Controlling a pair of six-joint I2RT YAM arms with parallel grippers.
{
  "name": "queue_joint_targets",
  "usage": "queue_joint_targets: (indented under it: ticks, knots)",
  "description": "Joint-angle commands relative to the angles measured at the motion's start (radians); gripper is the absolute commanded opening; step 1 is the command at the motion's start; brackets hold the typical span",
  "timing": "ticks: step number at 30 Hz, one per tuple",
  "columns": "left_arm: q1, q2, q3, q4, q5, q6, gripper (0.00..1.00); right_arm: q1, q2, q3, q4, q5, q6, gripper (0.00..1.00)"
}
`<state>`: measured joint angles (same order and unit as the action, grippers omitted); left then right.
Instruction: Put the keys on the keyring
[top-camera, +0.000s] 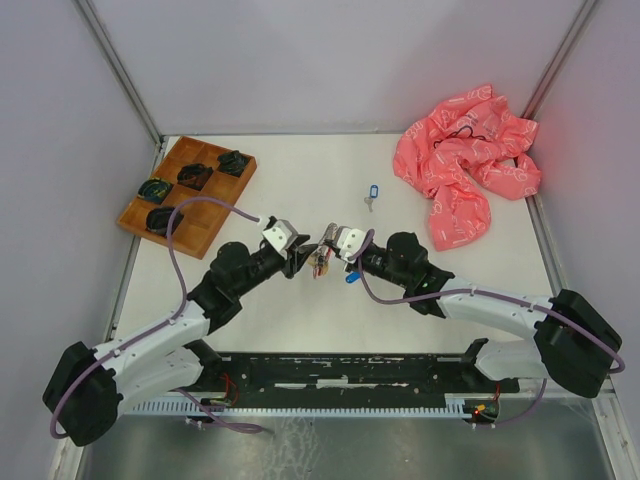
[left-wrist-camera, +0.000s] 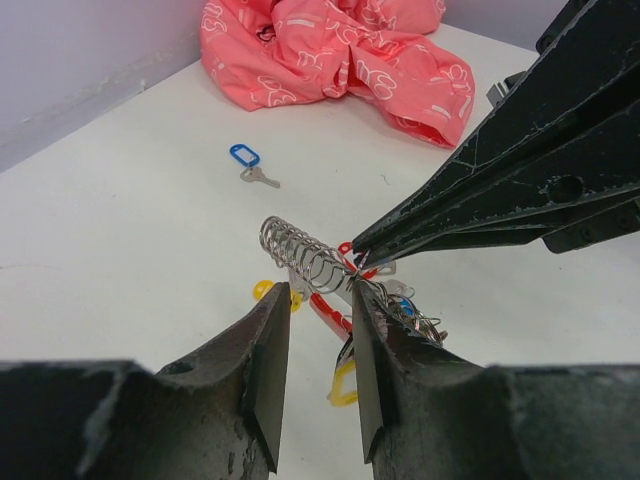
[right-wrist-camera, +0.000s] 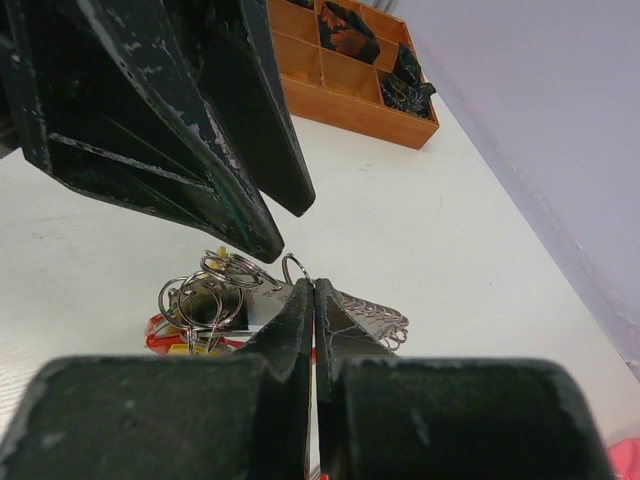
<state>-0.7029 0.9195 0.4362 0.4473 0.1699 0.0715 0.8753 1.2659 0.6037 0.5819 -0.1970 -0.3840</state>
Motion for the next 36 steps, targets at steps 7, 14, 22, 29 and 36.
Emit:
queue_joint_targets:
  ticks: [7, 14, 22, 29, 36]
  knots:
    - [-0.005, 0.036, 0.006, 0.097, 0.059, 0.067, 0.36, 0.008, -0.036, 0.054, 0.051, 0.006, -0.003, 0.01]
    - [-0.008, 0.058, 0.01, 0.096, 0.072, 0.057, 0.36, 0.019, -0.031, 0.063, 0.055, 0.018, 0.037, 0.01]
    - [-0.02, 0.069, 0.001, 0.093, -0.072, 0.025, 0.31, 0.039, -0.031, 0.071, 0.047, 0.054, 0.064, 0.01]
    - [-0.037, 0.086, -0.002, 0.145, -0.097, 0.007, 0.27, 0.063, -0.01, 0.071, 0.035, 0.058, 0.107, 0.01]
    - [-0.051, 0.121, -0.054, 0.227, -0.013, 0.013, 0.26, 0.066, 0.001, 0.057, 0.026, 0.064, 0.171, 0.01]
